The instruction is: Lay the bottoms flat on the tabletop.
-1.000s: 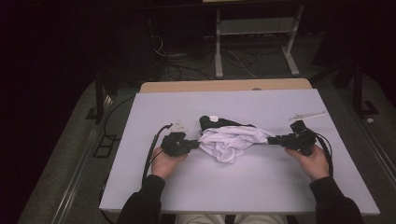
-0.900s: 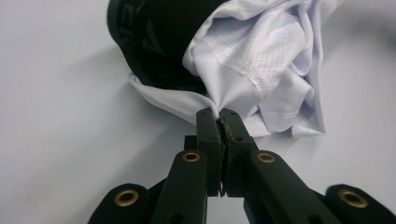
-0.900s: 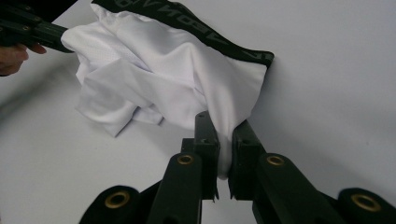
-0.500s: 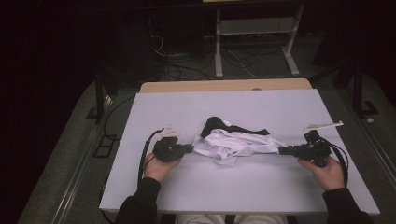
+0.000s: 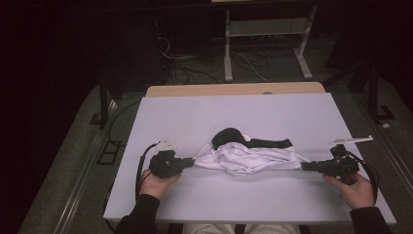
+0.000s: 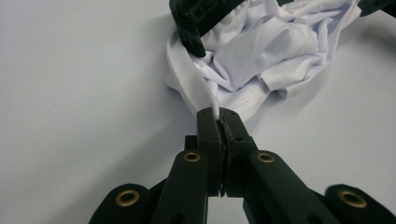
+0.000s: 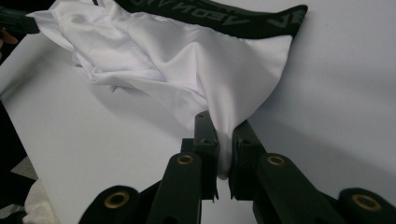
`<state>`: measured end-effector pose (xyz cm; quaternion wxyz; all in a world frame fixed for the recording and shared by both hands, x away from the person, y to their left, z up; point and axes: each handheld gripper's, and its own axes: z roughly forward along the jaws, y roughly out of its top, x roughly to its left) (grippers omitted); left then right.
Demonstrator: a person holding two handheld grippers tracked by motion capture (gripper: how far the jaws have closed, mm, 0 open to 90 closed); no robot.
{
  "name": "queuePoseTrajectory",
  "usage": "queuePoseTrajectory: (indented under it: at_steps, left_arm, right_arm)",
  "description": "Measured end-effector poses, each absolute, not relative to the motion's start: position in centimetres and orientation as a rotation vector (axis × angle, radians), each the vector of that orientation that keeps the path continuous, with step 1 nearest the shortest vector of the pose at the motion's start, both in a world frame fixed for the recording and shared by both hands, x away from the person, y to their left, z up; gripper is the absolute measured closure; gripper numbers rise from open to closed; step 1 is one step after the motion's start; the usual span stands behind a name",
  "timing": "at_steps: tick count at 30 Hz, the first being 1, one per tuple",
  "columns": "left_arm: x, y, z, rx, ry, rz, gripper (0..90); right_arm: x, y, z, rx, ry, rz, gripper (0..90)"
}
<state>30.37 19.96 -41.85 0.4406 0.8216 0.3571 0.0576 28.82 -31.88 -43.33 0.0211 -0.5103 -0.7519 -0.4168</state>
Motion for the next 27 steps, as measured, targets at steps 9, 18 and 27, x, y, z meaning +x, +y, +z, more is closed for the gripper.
queuePoseTrajectory:
  at_steps: [9, 18, 27]
  left_arm:
    - [28.9, 21.5, -42.0, 2.045, 0.916, 0.13, 88.0]
    - [27.9, 23.0, -42.3, 2.062, 0.97, 0.117, 88.0]
    - [28.3, 24.7, -42.5, 2.007, 1.05, 0.105, 87.2]
  right_arm:
    - [28.1, -32.0, -43.6, -1.585, -2.339, -1.23, 82.5]
    - [28.0, -32.2, -43.9, -1.601, -2.326, -1.191, 82.5]
    - [28.0, -32.2, -43.9, -1.619, -2.33, -1.191, 82.5]
